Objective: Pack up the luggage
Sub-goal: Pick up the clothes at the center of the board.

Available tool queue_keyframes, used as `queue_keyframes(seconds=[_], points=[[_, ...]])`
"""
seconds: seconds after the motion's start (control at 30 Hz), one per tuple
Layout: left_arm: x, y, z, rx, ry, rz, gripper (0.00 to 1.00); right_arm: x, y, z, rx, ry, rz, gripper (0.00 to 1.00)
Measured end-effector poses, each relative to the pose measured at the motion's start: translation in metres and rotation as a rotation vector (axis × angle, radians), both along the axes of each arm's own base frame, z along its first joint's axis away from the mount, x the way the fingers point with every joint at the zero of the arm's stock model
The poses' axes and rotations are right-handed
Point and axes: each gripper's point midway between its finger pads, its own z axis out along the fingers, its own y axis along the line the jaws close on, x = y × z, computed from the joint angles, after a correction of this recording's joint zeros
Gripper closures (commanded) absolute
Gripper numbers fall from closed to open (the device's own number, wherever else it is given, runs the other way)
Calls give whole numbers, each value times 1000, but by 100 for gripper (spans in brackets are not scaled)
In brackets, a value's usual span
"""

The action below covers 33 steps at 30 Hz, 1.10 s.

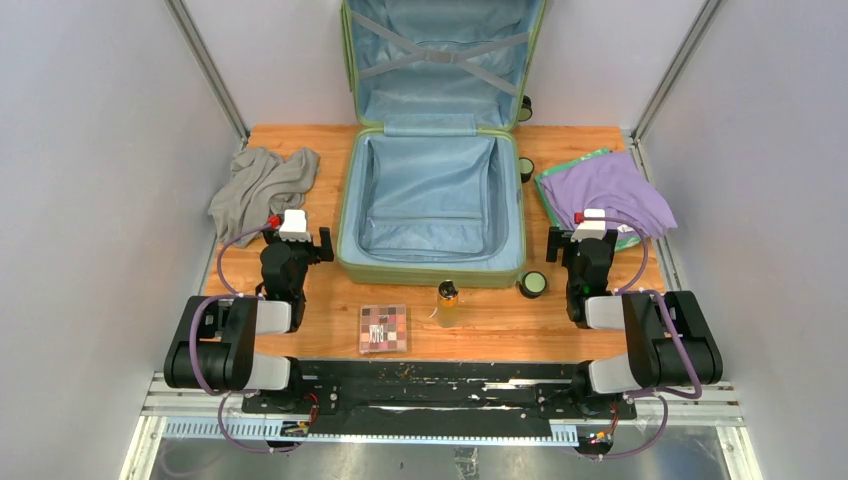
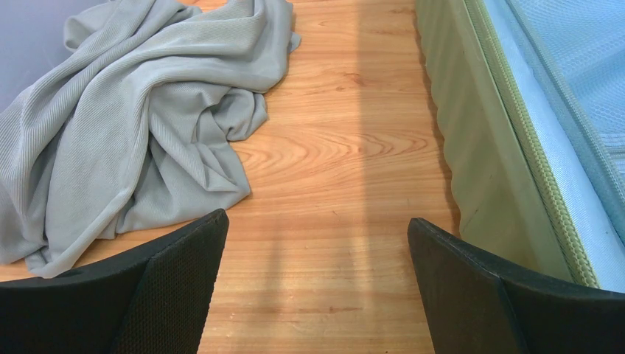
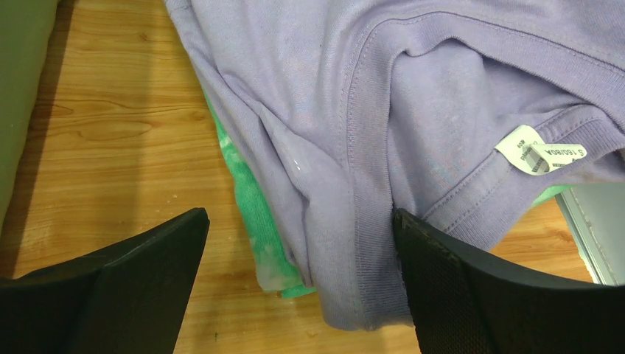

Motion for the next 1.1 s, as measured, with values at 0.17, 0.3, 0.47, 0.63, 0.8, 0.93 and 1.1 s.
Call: queue_keyframes(seconds=[0.17, 0.3, 0.47, 0.63, 0.8, 0.93, 1.1], points=[[0, 0, 0, 0, 0, 0, 0, 0, 0, 0, 0, 0, 0, 0], [0, 0, 0, 0, 0, 0, 0, 0, -2, 0, 8, 0, 1, 0], [-1, 1, -1, -5, 14, 7, 0, -1, -9, 4, 38, 64, -54, 0], [25, 8, 62, 31, 61, -4, 0, 24, -11, 103, 217, 64, -173, 0], [34, 27, 127, 45, 104, -14, 0, 1, -3, 171, 383, -18, -196, 0], [26, 24, 135, 39, 196, -46, 0, -7, 10, 190, 413, -19, -128, 0], [10, 18, 127, 23, 309, -70, 0, 37, 11, 206, 349, 120, -188, 0]])
